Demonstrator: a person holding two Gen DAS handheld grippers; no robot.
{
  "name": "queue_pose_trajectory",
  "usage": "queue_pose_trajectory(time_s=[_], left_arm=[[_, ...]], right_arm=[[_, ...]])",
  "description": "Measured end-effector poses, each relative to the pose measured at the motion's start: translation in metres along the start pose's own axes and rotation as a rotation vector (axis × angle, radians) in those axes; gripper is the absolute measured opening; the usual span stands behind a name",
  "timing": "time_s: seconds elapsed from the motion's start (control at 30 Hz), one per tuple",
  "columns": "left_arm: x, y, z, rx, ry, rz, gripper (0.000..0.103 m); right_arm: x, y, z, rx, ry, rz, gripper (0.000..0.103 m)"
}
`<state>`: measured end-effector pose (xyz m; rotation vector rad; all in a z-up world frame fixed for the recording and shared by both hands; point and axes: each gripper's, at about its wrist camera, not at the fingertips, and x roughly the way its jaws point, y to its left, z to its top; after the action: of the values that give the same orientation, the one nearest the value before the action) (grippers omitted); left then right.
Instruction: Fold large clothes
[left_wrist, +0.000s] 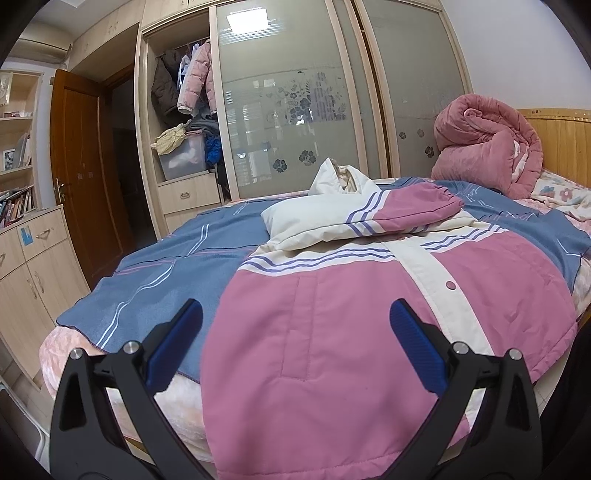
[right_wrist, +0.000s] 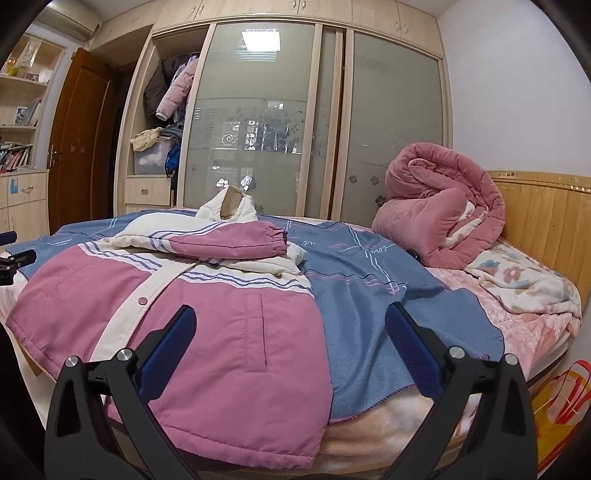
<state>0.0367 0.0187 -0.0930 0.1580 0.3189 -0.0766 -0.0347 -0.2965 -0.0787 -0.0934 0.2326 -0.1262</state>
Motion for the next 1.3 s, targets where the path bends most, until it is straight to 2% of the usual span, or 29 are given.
queue_pose_trajectory(time_s=[0.47,0.63,0.77,0.87,0.93,1.03,1.1,1.3], left_arm=[[-0.002,-0.002,0.0,0.005,-0.003,-0.016,0.101],[0.001,0.002,0.001,-0.018,-0.003,-0.028,0.101],[0.006,0.011,0.002,-0.064,0.008,-0.043,0.101],[0.01,0.021,0.004,-0.117,0.02,-0.055,0.101],[0.013,0.029,0.004,-0.159,0.026,-0.062,0.101],[0.019,0.038,0.004,-0.203,0.046,-0.063,0.101],[0.024,0.041,0.004,-0.219,0.064,-0.061,0.101],[0.03,0.044,0.005,-0.21,0.085,-0.038,0.101]], right_arm=[[0.005,0.001,0.001,0.014,0.03,0.003,0.102],[0.016,0.007,0.004,-0.014,0.083,-0.01,0.102],[0.045,0.017,0.021,-0.008,0.185,0.076,0.102],[0.085,0.031,0.059,-0.021,0.283,0.139,0.102],[0.113,0.04,0.087,-0.036,0.313,0.169,0.102],[0.176,0.057,0.134,-0.028,0.367,0.242,0.102],[0.232,0.069,0.166,-0.011,0.398,0.293,0.102],[0.405,0.114,0.229,-0.061,0.482,0.223,0.102]])
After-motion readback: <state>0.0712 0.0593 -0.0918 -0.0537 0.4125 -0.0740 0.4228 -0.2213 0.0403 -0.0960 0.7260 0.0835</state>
